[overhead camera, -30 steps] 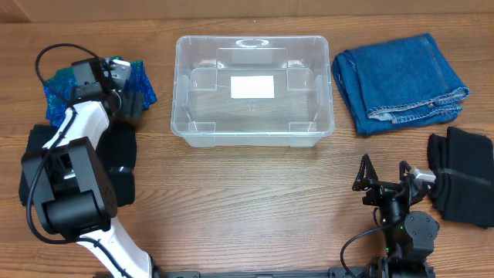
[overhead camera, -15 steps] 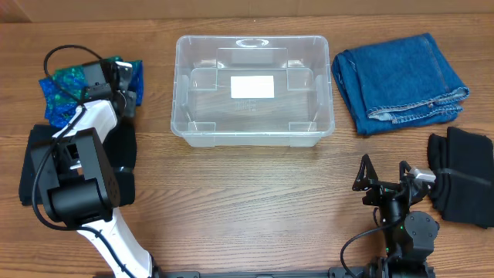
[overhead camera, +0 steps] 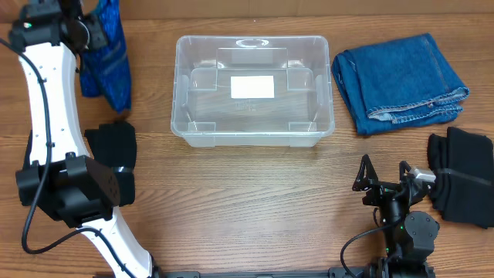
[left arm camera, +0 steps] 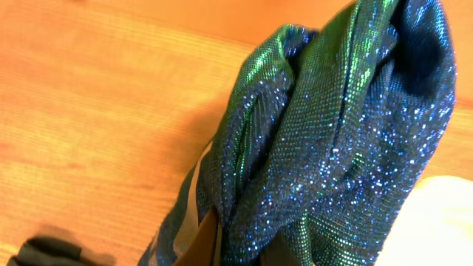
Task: Pack container
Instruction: 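Lift the sparkly fabric with the left gripper and lower it into the bin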
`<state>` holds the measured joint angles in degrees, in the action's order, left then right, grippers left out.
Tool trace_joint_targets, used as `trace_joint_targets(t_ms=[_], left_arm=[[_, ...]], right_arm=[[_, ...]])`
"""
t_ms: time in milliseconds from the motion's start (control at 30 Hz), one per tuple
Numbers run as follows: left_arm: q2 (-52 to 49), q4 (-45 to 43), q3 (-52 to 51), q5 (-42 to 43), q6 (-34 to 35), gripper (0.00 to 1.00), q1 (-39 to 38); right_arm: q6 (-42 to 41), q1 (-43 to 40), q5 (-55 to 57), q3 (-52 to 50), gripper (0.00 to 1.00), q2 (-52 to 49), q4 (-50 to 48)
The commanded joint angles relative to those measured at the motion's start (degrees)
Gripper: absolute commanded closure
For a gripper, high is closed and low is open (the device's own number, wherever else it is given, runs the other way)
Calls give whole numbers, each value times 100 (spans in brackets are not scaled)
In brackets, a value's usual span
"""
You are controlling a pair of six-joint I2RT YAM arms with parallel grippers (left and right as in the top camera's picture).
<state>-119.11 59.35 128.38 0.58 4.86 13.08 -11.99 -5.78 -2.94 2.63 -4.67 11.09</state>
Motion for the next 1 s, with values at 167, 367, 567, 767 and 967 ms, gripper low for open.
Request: trace_joint_targets(t_ms=[167,367,567,767,967], left_arm=[[118,951,1945,1252,-839,96,-699],[118,901,2000,96,-1161,96,-2162],[116,551,1998,-1198,-1926,96,-3416],[109,1036,1985,-1622,-2708,96,-3600],[-201,1283,1799,-1609,-4765,96,-3864]], right_arm=[[4,24,11,72,0,31,15],[4,26,11,72,0,31,15],[4,24,11,72,0,31,15],[4,24,11,72,0,31,15],[4,24,11,72,0,31,15]])
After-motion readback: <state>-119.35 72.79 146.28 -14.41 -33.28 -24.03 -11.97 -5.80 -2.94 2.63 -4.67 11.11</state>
